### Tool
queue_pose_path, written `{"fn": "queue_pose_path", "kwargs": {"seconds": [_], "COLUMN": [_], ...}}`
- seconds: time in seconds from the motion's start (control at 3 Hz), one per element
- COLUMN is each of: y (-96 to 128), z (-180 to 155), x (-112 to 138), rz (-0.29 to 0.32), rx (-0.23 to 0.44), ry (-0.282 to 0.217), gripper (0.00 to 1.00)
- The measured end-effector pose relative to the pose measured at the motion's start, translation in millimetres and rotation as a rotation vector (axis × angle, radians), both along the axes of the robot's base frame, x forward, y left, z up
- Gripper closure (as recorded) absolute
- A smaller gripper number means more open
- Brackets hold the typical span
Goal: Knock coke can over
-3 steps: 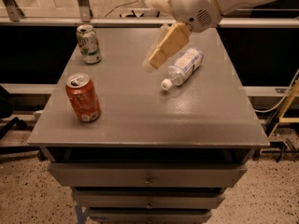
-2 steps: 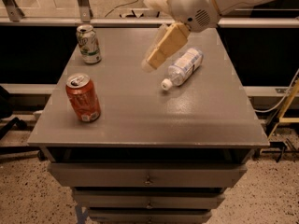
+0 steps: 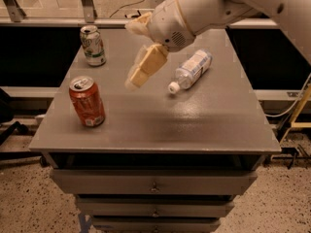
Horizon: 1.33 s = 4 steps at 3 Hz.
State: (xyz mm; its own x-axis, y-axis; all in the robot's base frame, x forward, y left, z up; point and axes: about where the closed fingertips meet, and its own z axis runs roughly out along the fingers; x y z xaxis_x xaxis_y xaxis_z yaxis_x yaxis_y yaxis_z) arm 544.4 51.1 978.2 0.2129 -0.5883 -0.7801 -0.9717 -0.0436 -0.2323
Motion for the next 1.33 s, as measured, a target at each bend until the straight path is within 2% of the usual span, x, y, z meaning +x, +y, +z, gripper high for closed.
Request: {"fn": "queue_pose_path", "kwargs": {"seconds": [0.33, 0.67, 1.33], "y": [20.5, 34.7, 75.7], "z": [-23.4, -39.2, -50.6], "x": [0.8, 0.7, -8.5], "rz": [0.030, 0.035, 0.080], "rx": [0.003, 0.018, 0.104], "ry": [0.049, 0.076, 0.088], "gripper": [0.00, 0.00, 0.00]}}
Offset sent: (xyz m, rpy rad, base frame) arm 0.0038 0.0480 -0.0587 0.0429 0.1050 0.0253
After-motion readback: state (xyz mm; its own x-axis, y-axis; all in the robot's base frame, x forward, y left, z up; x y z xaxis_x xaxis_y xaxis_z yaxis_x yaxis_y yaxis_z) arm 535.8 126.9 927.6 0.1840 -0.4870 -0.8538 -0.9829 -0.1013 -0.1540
